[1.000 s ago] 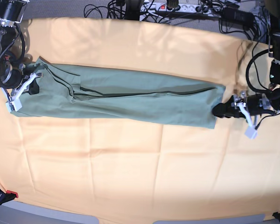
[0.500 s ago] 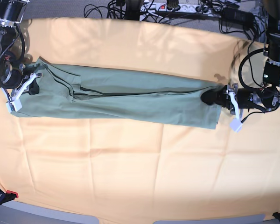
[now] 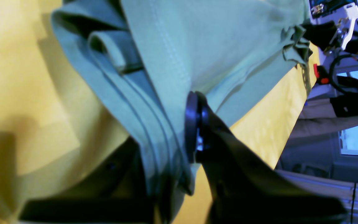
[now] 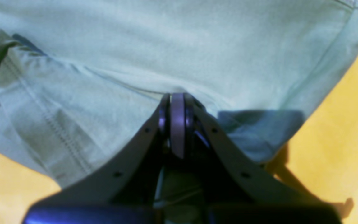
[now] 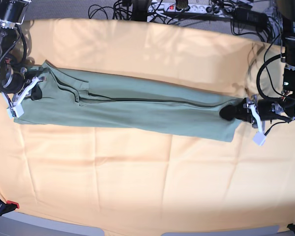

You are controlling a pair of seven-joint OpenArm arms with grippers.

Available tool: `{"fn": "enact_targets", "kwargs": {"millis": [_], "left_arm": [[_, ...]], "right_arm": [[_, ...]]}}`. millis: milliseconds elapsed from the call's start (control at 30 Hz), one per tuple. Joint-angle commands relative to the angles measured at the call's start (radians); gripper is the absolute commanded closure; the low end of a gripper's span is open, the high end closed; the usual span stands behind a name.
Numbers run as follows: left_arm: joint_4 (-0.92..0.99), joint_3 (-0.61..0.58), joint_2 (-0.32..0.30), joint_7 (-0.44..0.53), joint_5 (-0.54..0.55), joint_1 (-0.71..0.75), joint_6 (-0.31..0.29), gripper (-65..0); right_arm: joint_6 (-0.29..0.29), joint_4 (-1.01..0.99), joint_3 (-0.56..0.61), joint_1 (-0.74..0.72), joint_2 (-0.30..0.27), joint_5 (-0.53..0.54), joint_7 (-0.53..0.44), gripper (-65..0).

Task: Fold the T-shirt properly
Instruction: 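Lift the strip's end with the left gripper and fold it toward the right gripper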

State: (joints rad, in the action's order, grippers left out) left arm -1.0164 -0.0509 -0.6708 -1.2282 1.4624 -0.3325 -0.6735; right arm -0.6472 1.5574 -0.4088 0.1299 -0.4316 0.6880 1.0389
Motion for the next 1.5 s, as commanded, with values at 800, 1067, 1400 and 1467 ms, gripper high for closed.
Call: {"fn": "enact_targets", "kwargs": {"millis": [800,1067,1400,1467], "left_arm": [[-0.327,0.011,0.150,-0.036,0.021,-0.023,-0.015,0.0],[-0.323,-0.149,0.247,-0.017,0.021,-0.023,-0.025,0.0],[-0.323,-0.183,0.389,0.036,0.011,-0.022,-0.025,0.0],[-0.323,-0.183,0.415,0.045,-0.029,-0.022,-0.025,0.0]], "right_arm": [[-0.008,0.009,-0.004,-0.008,-0.014,-0.009,-0.007,0.0],[-0.008,0.009,-0.004,-0.008,-0.014,-0.009,-0.007,0.0],[-0.008,0.009,-0.004,-0.008,-0.014,-0.009,-0.007,0.0],[-0.008,0.009,-0.004,-0.008,-0.014,-0.009,-0.007,0.0]]}}
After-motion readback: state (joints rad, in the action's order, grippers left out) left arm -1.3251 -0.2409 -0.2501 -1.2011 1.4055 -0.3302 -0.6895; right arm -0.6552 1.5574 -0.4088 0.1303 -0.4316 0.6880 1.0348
